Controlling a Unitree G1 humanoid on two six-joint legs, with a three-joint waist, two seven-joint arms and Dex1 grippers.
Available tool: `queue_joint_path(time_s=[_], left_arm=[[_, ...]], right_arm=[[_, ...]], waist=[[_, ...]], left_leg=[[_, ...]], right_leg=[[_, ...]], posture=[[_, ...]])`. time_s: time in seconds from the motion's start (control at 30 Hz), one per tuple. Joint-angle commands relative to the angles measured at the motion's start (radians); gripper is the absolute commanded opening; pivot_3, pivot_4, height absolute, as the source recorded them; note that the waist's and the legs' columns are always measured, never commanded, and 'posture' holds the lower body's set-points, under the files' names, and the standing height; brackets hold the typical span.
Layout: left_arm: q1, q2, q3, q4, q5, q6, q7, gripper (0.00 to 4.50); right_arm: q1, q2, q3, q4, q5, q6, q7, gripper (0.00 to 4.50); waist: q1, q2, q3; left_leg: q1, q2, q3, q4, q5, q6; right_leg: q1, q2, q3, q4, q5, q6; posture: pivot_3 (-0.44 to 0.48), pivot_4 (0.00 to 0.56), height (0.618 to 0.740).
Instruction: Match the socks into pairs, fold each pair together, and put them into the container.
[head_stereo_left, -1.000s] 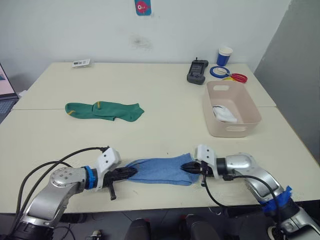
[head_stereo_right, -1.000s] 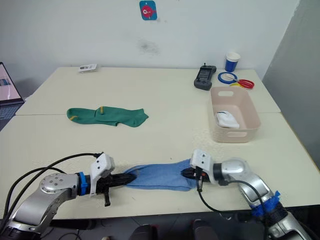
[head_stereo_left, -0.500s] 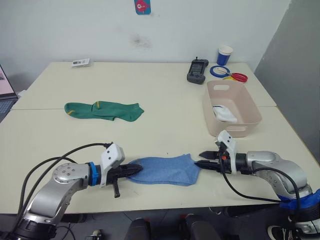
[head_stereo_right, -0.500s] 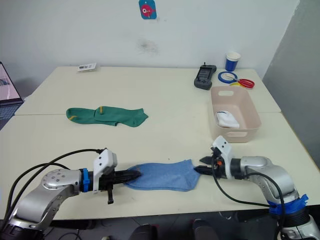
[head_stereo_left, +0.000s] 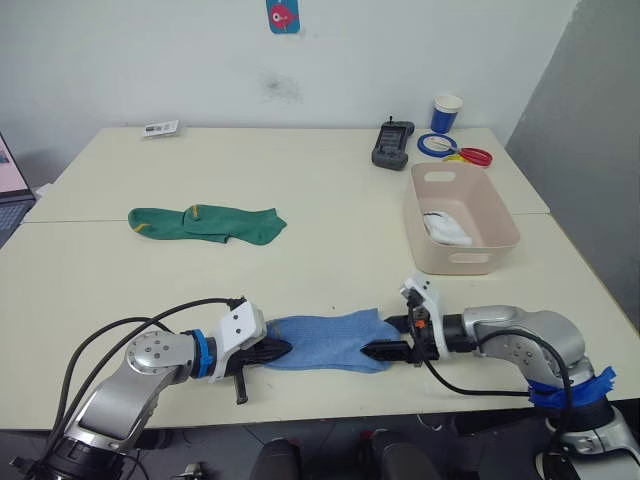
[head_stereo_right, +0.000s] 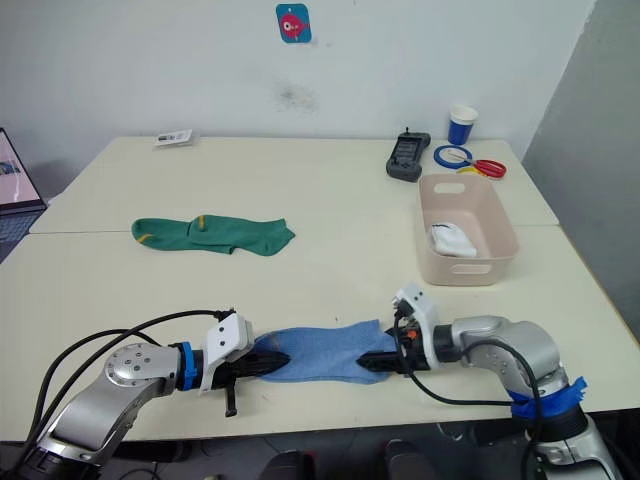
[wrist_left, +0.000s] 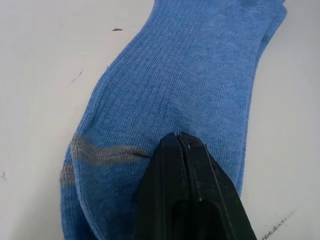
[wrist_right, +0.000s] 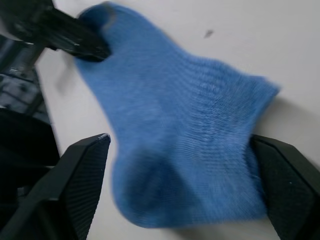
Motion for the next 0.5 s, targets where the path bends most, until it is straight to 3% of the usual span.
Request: queue_joint_path(time_s=[0.03,0.33,0.5], left_arm=[[0.025,0.009,-0.026,0.027,0.032,0.01,0.0,0.0],[0.031,-0.01,0.015,-0.026,-0.043,0.046,-0.001,0.0],[-0.011,-0.025,0.055,-0.094,-0.166,0.139,-0.02,0.0]], right_arm=[[-0.016,0.031,-0.049,0.02,0.068,0.079,-0.012,3.14],[-0.044,0.05,-0.182,0.082,0.124,0.148,-0.045,0.03],[-0.039,-0.02,-0.169,0.088,0.147,0.148,0.002,0.01]], waist=[[0.0,0.0,0.0],[0.0,0.0,0.0],[0.001,0.001,0.001]], left_leg=[[0.0,0.0,0.0,0.0,0.0,0.0],[0.0,0.0,0.0,0.0,0.0,0.0],[-0.003,-0.001,0.0,0.0,0.0,0.0]], right_leg=[[0.0,0.0,0.0,0.0,0.0,0.0],[0.0,0.0,0.0,0.0,0.0,0.0],[-0.002,0.0,-0.001,0.0,0.0,0.0]], posture=[[0.0,0.15,0.74],[0.0,0.15,0.74],[0.0,0.15,0.74]])
